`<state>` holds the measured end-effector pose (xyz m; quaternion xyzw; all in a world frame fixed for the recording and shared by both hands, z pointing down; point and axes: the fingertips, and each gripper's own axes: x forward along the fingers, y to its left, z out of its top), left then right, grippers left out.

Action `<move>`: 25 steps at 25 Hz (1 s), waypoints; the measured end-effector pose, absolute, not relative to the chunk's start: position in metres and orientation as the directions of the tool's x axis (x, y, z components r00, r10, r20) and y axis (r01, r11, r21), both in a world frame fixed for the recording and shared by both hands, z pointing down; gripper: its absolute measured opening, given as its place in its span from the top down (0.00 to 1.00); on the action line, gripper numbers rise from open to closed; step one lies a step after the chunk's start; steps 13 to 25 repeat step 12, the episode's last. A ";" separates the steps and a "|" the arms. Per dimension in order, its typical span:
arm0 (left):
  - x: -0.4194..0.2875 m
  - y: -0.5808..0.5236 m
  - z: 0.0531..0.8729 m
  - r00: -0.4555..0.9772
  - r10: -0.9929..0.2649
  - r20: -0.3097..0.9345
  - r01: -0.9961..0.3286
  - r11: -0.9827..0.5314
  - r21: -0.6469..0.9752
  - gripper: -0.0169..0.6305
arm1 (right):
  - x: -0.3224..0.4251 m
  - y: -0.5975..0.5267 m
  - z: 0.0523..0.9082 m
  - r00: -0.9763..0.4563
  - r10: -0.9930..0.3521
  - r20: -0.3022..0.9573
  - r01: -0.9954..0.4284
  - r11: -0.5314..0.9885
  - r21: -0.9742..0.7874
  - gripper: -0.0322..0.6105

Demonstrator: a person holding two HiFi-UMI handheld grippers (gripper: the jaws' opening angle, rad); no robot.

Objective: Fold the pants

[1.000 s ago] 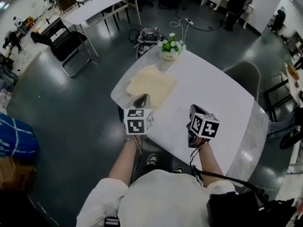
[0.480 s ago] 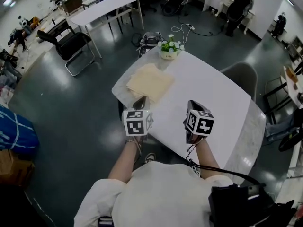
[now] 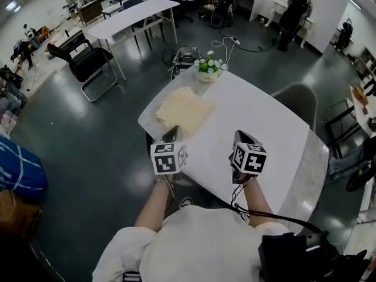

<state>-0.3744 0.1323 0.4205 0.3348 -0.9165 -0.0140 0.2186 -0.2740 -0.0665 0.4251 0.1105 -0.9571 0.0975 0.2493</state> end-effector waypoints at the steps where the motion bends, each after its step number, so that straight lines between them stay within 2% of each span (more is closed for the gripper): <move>1: -0.376 0.133 0.420 -0.680 -0.621 0.390 -0.606 0.775 0.179 0.95 | -0.274 -0.067 0.424 -0.852 -0.166 0.497 -0.263 0.956 -0.133 0.96; 25: -0.369 0.134 0.421 -0.678 -0.623 0.390 -0.607 0.774 0.182 0.95 | -0.260 -0.071 0.417 -0.860 -0.185 0.476 -0.285 0.947 -0.146 0.96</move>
